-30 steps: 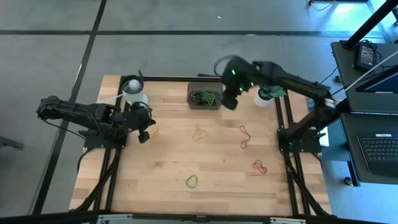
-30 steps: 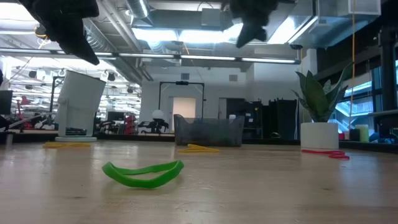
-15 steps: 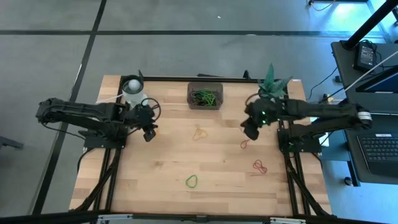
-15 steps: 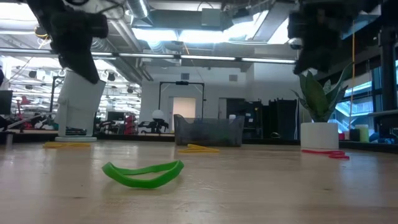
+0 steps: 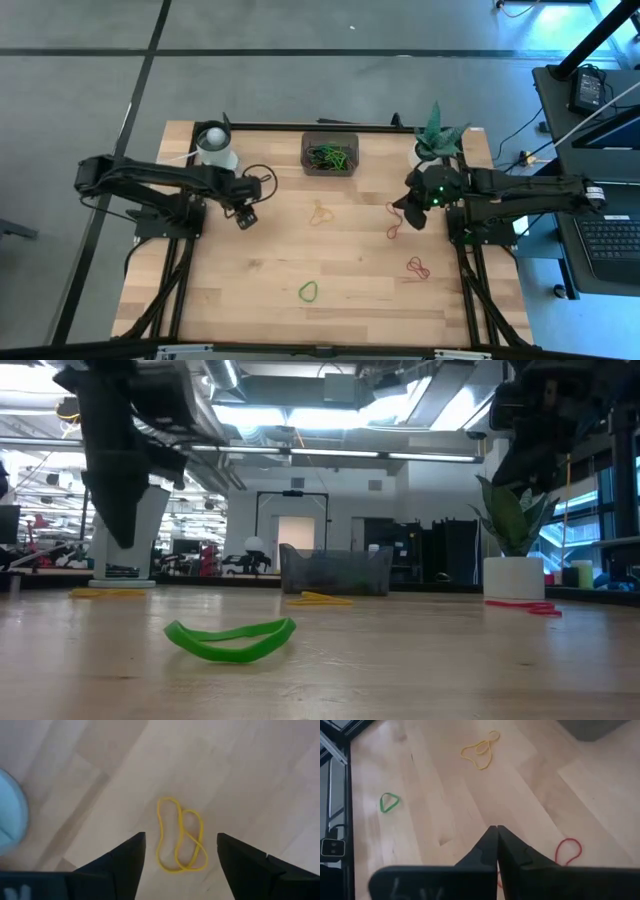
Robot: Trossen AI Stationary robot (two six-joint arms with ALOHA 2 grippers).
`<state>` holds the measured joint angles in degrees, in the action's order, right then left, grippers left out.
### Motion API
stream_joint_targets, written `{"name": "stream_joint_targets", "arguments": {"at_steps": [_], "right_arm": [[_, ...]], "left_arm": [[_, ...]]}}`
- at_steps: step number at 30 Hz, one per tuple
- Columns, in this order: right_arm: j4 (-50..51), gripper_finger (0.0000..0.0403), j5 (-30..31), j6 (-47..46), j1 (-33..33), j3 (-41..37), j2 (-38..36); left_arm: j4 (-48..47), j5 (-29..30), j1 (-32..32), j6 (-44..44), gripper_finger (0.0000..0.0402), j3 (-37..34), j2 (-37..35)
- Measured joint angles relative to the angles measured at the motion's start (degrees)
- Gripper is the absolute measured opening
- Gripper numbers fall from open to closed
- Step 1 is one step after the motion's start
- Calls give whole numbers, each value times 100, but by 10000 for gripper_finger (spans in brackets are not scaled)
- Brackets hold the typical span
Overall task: Pick and place rubber bands into bin
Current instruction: Put the yellow rubber band into the bin
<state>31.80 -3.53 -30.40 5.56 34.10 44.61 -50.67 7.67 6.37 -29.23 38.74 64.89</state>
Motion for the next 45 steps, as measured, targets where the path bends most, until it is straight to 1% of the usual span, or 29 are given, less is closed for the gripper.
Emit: {"name": "stream_joint_targets", "arguments": {"at_steps": [5, 9, 13, 19, 21, 24, 31, 34, 35, 39, 45], "right_arm": [[-5, 4, -2, 287, 0, 0, -5], [-21, 11, -4, 490, 0, 0, -3], [-25, 9, -6, 671, 0, 0, -3], [-27, 4, -13, 690, 0, 0, -3], [-27, 8, -13, 690, 0, 0, -3], [-29, 16, -15, 697, 0, 0, -3], [-34, 19, -13, 840, 0, 0, -3], [-34, 19, -13, 842, 0, 0, -3], [-32, 19, -13, 844, 0, 0, -3], [-32, 20, -12, 907, 0, 3, -3], [-36, 20, -2, 1049, 4, 5, -3]], "left_arm": [[180, -357, -4, 2, 247, 0, 637], [230, -386, -4, 2, 247, 0, 1137], [421, -360, 11, -2, 247, 0, 1632], [432, -575, 18, 137, 239, 81, 2317], [435, -629, 24, 128, 224, 90, 2371], [460, -630, 15, 0, 188, 90, 2327], [442, -795, 27, -57, 76, 132, 2163], [415, -775, -32, -265, 23, 135, 2154], [410, -781, -60, -349, 12, 149, 2133], [413, -941, -256, -431, 3, 408, 2045], [255, -767, -385, -421, 3, 1076, 1767]]}}
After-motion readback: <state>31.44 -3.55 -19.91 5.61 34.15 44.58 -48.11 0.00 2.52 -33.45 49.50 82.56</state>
